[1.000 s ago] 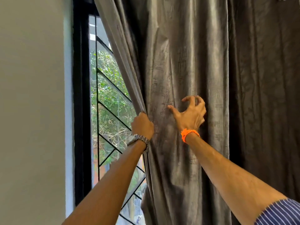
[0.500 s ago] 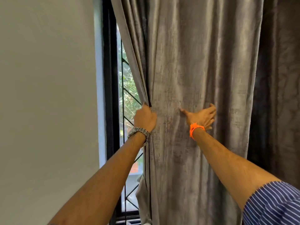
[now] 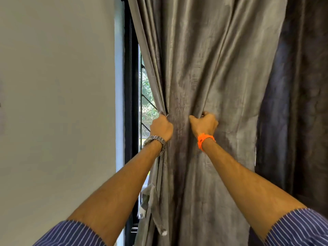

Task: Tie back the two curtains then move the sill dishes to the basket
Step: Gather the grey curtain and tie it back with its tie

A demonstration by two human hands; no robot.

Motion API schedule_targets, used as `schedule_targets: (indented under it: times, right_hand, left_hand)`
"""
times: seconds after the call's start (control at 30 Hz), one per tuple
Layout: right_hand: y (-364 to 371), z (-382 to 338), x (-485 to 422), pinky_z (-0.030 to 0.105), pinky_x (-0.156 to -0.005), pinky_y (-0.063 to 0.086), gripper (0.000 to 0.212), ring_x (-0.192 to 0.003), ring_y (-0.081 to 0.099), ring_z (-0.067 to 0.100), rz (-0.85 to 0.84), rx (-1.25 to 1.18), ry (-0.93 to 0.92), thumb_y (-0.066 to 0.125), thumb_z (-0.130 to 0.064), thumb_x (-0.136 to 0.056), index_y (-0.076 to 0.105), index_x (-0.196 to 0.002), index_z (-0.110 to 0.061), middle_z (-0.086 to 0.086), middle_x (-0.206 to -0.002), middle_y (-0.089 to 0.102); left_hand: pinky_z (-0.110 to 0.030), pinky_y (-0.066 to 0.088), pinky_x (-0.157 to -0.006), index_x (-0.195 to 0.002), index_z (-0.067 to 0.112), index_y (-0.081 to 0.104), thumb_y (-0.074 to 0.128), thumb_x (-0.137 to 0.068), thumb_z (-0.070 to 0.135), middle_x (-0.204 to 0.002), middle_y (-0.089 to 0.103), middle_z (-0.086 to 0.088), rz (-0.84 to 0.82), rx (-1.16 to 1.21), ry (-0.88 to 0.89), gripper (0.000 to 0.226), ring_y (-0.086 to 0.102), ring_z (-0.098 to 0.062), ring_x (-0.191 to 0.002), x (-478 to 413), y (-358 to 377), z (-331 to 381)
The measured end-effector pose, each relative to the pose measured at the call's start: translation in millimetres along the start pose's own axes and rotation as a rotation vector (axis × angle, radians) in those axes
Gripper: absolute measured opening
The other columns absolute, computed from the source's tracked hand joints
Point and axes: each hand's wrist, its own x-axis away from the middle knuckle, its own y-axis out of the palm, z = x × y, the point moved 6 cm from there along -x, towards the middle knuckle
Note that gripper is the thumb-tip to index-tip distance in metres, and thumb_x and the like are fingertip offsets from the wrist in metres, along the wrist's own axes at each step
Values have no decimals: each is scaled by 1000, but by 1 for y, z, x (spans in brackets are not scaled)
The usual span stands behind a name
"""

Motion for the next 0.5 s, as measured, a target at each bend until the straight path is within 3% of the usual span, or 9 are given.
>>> schedule_targets:
  times: [0.07, 0.17, 0.3, 0.4, 0.5]
  right_hand:
    - [9, -16, 8, 26, -55, 38, 32, -57, 49, 19, -51, -19, -23, 73, -19, -73, 50, -52, -13, 2, -53, 53]
    - [22, -38, 16, 25, -58, 37, 40, -61, 50, 21, -106, -36, -13, 73, -18, -73, 46, -45, -15, -2, -47, 47]
    - [36, -54, 27, 24, -59, 38, 45, -49, 44, 15, -158, -69, 39, 70, -16, -76, 39, -43, -18, -3, -46, 42]
    - [36, -55, 38, 33, -63, 47, 38, -62, 53, 24, -159, -87, 91, 65, -15, -78, 44, -47, -14, 7, -54, 52]
    - [37, -49, 49, 41, -74, 56, 28, -74, 62, 31, -150, -114, 146, 61, -13, -77, 49, -52, -6, 19, -72, 63]
  left_hand:
    - [-31, 45, -59, -121, -4, 50, 38, -98, 6, -93, 62, -13, -8, -1, -3, 28, 57, -26, -76, 2, -5, 1]
    - [-38, 48, -70, -116, -3, 52, 40, -98, 13, -105, 64, -23, -21, 54, -4, 27, 62, -38, -92, 3, -7, 1]
    - [-41, 49, -76, -127, -1, 51, 40, -99, 23, -109, 65, -24, -67, 152, 7, 39, 62, -41, -96, 7, -7, -3]
    - [-43, 49, -87, -118, 5, 57, 41, -97, 28, -113, 64, -20, -118, 336, -33, 35, 60, -36, -99, 12, -8, -5]
    - [-34, 44, -81, -120, 8, 56, 42, -97, 26, -113, 63, -13, -143, 439, -67, 33, 58, -31, -97, 14, -11, -8]
